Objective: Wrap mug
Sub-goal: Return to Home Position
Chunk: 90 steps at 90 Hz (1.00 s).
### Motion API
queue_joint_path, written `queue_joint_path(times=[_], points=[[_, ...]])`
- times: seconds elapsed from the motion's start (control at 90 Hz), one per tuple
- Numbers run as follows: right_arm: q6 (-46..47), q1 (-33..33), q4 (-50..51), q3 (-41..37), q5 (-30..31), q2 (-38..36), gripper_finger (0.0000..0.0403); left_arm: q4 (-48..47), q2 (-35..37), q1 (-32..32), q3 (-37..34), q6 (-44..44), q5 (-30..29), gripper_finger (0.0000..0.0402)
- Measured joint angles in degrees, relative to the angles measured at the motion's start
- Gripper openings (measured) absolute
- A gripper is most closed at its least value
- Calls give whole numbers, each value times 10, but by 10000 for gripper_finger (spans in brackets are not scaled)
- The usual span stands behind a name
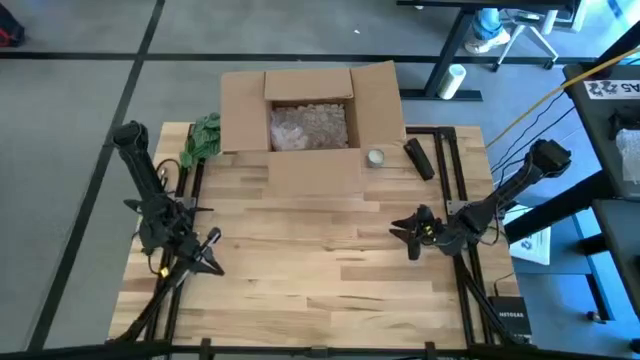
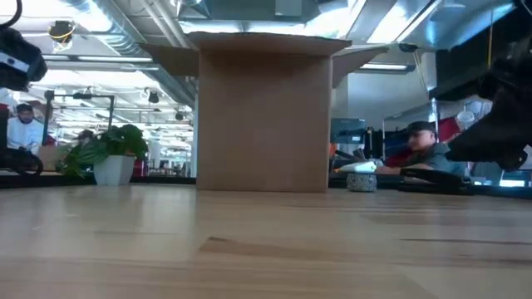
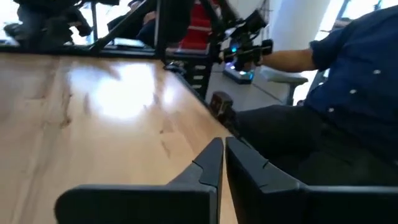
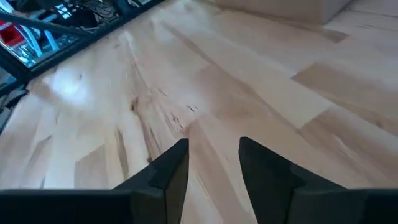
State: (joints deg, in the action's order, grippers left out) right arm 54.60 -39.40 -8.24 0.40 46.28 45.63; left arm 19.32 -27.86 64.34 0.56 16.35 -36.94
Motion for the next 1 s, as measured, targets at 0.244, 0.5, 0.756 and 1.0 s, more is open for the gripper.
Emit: queue_joint_path(times=[0.244,0.5,0.756,1.0], points=[[39,0,41,0,-3,0,126,-43,0,0,0,41,-31,0],[48,0,48,0,-3,0,126,-83,0,0,0,82,-55,0],[48,0,48,0,-2,9,126,-141,0,0,0,137,-95,0],[82,0,48,0,-2,57,126,-161,-4,0,0,166,-122,0]])
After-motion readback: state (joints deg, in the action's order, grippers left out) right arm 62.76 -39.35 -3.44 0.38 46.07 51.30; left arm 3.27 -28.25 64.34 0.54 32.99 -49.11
